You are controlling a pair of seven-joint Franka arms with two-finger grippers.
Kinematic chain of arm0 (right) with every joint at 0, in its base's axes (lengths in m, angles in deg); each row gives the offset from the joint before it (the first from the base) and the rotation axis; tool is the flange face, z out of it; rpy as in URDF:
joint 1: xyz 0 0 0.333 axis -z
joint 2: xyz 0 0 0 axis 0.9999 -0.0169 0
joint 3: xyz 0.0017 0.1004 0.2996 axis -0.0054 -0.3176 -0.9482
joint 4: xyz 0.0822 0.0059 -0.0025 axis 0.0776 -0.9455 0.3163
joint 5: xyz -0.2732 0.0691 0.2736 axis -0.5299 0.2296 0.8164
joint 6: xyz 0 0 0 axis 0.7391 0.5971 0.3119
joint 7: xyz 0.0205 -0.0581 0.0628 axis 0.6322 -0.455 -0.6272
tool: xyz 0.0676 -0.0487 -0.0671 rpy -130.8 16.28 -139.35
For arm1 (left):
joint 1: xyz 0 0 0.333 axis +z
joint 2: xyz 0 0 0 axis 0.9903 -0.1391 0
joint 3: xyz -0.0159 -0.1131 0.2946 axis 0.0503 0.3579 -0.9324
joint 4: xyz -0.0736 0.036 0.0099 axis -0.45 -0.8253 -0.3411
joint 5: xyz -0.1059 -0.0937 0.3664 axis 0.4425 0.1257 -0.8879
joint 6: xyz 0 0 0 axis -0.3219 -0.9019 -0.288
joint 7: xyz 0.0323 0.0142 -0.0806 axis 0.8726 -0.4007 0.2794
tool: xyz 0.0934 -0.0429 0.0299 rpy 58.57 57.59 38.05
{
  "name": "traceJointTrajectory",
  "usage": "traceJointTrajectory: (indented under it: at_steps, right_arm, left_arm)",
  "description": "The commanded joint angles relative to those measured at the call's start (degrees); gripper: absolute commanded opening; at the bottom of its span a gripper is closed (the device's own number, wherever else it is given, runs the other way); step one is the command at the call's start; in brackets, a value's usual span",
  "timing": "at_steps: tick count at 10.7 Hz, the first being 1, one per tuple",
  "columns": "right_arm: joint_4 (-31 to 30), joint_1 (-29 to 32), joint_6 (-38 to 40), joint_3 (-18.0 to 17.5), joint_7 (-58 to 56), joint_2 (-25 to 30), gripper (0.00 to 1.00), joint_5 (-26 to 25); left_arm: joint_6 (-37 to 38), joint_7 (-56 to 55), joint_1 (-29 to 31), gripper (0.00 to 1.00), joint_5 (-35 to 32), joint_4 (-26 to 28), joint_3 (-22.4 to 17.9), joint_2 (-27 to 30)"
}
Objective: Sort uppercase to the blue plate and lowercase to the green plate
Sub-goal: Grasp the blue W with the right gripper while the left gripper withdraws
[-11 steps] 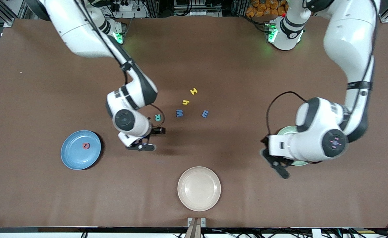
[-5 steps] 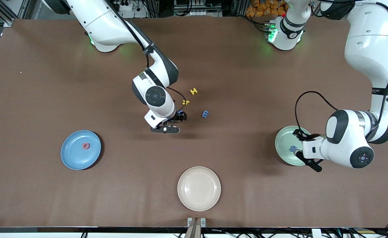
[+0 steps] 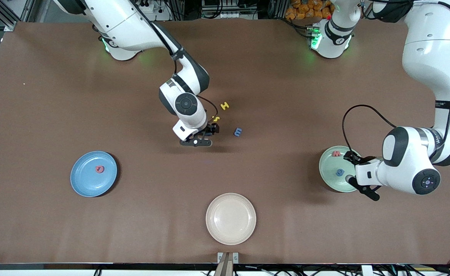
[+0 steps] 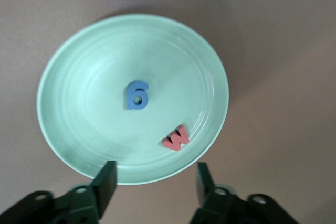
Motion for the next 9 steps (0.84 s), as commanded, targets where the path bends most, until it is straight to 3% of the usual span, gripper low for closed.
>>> traceJointTrajectory:
  at_steps: [1,3,9]
  right_arm:
    - [-2.9,-1.1,-2.1,0.3,1.8,1.9,1.0,0.0]
    - [-4.8,-1.2,-5.4,0.3,1.8,1.8,1.0,0.0]
    - [-4.7,-2.4,-5.7,0.4,2.9,1.2,1.0,-0.3]
  left_arm:
    - [-0.1,-7.9,-3.1,1.0,-0.3,-0.3,0.2,4.4]
    - [0.3,-16.9,-5.9,1.0,-0.6,-0.2,0.7,6.9]
    - [0.6,-22.3,-7.6,1.0,-2.9,0.2,0.1,18.1]
